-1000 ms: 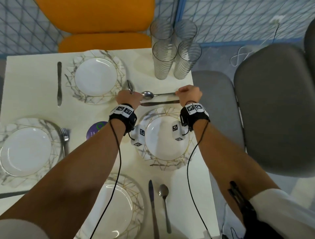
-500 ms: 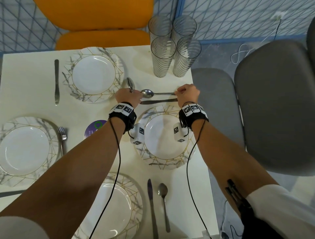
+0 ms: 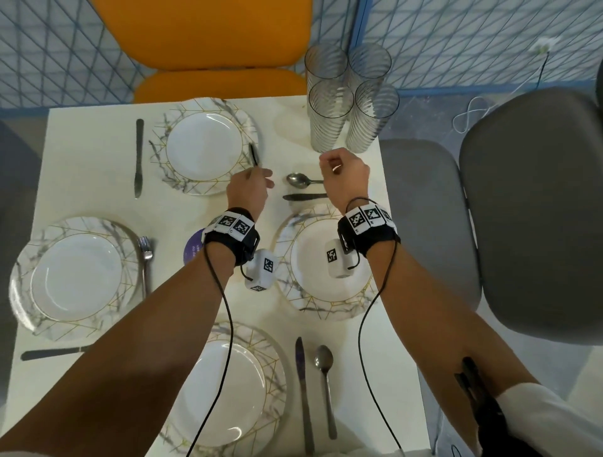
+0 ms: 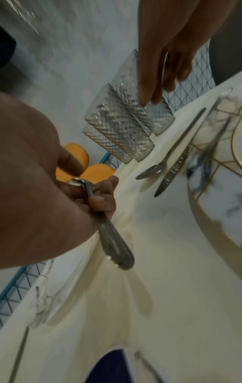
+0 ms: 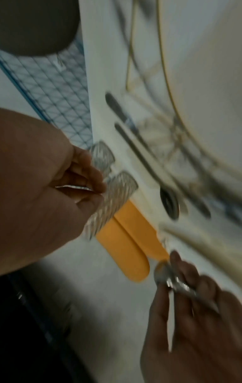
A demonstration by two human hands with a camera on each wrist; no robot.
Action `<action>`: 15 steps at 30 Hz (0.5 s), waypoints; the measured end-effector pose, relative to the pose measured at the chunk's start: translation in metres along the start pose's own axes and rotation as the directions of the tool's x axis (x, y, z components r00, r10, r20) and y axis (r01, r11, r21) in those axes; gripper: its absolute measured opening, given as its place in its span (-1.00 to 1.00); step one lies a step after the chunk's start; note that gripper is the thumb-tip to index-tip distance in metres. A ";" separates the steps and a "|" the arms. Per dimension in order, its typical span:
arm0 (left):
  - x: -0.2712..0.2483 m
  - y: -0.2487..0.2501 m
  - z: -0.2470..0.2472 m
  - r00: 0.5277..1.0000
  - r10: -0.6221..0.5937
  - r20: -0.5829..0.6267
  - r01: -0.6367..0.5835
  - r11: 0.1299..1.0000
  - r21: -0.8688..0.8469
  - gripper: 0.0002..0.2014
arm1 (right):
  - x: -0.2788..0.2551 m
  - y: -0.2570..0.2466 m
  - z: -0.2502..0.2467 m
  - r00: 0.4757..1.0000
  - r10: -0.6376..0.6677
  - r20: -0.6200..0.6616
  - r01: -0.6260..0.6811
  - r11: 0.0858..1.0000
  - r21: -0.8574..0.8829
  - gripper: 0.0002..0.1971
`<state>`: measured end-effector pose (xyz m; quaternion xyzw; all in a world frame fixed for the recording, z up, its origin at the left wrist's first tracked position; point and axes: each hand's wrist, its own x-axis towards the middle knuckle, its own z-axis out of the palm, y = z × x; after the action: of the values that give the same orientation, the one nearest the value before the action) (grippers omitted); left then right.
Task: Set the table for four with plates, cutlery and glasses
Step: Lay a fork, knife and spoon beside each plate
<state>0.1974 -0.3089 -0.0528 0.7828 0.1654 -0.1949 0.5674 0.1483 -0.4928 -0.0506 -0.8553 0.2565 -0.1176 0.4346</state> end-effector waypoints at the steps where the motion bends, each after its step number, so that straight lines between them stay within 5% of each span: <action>1: -0.004 0.001 -0.005 0.999 0.037 0.017 -0.037 0.999 0.001 -0.70 | -0.005 -0.014 0.004 0.999 -0.003 0.051 0.001 0.999 0.049 -0.91; 7: -0.031 -0.004 -0.041 0.949 0.303 0.082 -0.311 0.944 0.114 -0.72 | -0.023 -0.087 0.030 0.941 -0.032 0.336 -0.028 0.985 0.171 -0.50; 11: -0.044 -0.006 -0.075 0.929 0.361 0.081 -0.367 0.926 0.086 -0.74 | -0.037 -0.115 0.042 0.932 -0.102 0.349 0.055 0.988 0.141 -0.58; 15: -0.053 -0.010 -0.116 0.929 0.360 0.088 -0.364 0.931 0.037 -0.77 | -0.055 -0.141 0.060 0.938 -0.047 0.345 -0.025 0.979 0.201 -0.61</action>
<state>0.1603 -0.1976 -0.0024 0.8061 -0.0095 -0.1222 0.5790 0.1746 -0.3529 0.0285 -0.8154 0.1575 0.0074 0.5570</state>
